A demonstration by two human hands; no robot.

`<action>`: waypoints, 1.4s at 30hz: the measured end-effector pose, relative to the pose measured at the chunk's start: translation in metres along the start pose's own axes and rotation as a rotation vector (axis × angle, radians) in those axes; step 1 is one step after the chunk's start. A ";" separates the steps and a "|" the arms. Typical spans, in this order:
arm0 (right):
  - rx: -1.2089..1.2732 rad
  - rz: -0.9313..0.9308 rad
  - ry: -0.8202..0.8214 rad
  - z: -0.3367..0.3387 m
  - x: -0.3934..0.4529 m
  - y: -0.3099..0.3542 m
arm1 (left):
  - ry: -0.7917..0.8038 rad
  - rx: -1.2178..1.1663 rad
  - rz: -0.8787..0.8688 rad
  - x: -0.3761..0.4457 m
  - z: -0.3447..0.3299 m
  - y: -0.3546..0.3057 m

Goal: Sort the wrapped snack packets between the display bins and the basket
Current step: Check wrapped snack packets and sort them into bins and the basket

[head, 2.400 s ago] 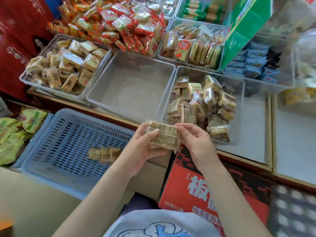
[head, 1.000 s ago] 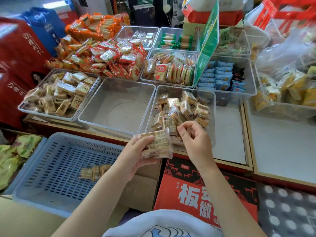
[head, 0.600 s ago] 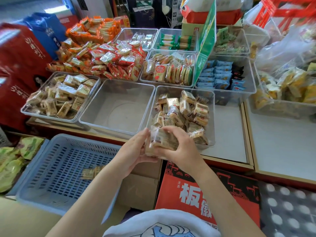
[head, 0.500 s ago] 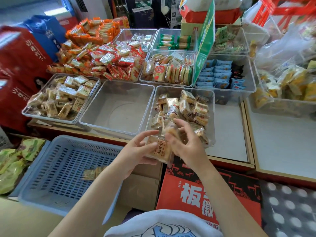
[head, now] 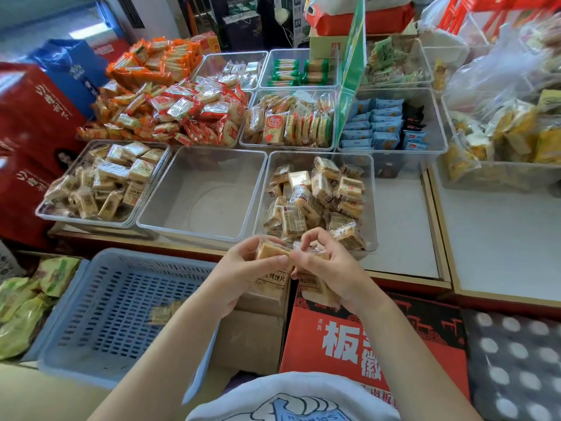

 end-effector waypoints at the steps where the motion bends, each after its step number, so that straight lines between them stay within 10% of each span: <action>1: 0.010 0.005 -0.006 0.001 0.000 0.000 | 0.018 0.013 -0.004 -0.001 -0.002 -0.001; 24: -0.227 0.003 -0.182 0.007 0.000 -0.002 | 0.012 0.154 -0.112 0.002 -0.004 0.011; 36: -0.210 0.097 -0.470 0.004 -0.003 -0.004 | 0.142 0.139 0.106 -0.006 -0.003 0.013; 42: -0.096 0.019 -0.312 0.002 -0.011 -0.002 | -0.191 -0.252 0.136 -0.007 0.005 0.023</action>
Point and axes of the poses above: each hand's wrist, its own x-axis towards the middle knuckle, its own z-axis out of the back of the hand, y = z × x, the point moved 1 cm from there along x, towards the middle knuckle, and after that the axes turned 1 degree about -x, right-handed, at the moved point
